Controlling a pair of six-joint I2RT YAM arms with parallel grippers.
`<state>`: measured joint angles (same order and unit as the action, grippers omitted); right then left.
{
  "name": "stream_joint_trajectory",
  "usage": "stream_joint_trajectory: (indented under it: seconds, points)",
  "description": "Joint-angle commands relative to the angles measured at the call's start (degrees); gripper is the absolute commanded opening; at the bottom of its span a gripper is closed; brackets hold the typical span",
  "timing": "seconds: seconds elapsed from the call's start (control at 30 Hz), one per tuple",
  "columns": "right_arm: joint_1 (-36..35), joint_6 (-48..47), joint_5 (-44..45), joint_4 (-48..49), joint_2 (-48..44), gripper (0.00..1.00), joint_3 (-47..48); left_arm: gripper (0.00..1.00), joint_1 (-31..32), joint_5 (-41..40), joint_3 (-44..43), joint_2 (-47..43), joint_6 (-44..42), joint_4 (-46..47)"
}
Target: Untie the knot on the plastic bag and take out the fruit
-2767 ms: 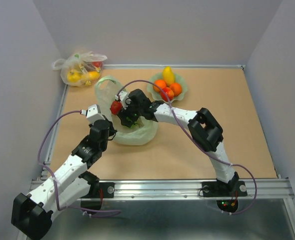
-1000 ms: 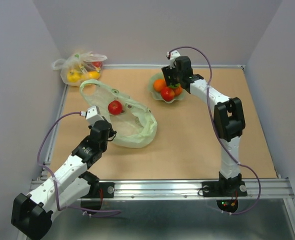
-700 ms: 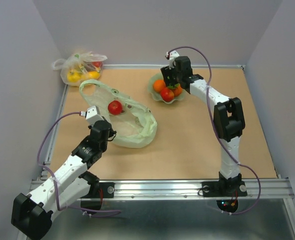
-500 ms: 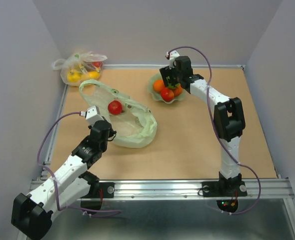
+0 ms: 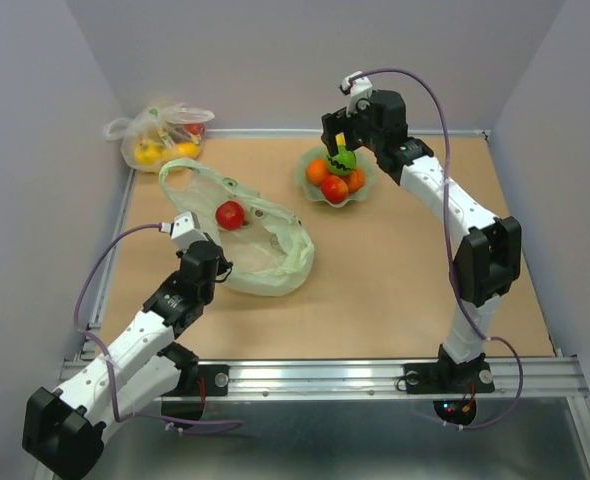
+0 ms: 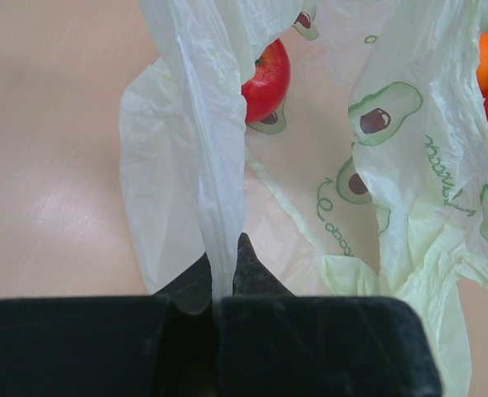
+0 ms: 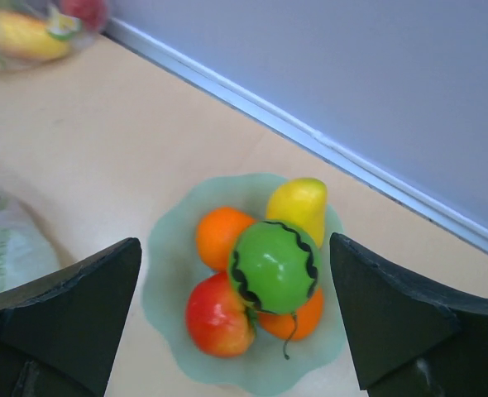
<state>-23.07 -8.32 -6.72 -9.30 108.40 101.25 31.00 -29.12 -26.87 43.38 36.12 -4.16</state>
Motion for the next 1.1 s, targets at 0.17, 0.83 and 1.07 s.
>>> stream_joint_trajectory:
  seconds: [0.17,0.83,1.07]
  points:
    - [-13.6,0.7,-17.4,2.3,-4.5,0.94,-4.9,0.00,-0.3,2.0,-0.8,-2.2,-1.4,1.1]
    - [-23.7,-1.6,-18.8,2.9,15.6,0.92,0.4,0.00,-0.4,21.4,-4.5,-12.8,-11.2,-6.7]
    - [-23.8,-0.7,-19.8,4.8,20.2,0.95,3.3,0.00,-0.2,25.8,-5.2,-10.5,-12.2,-6.3]
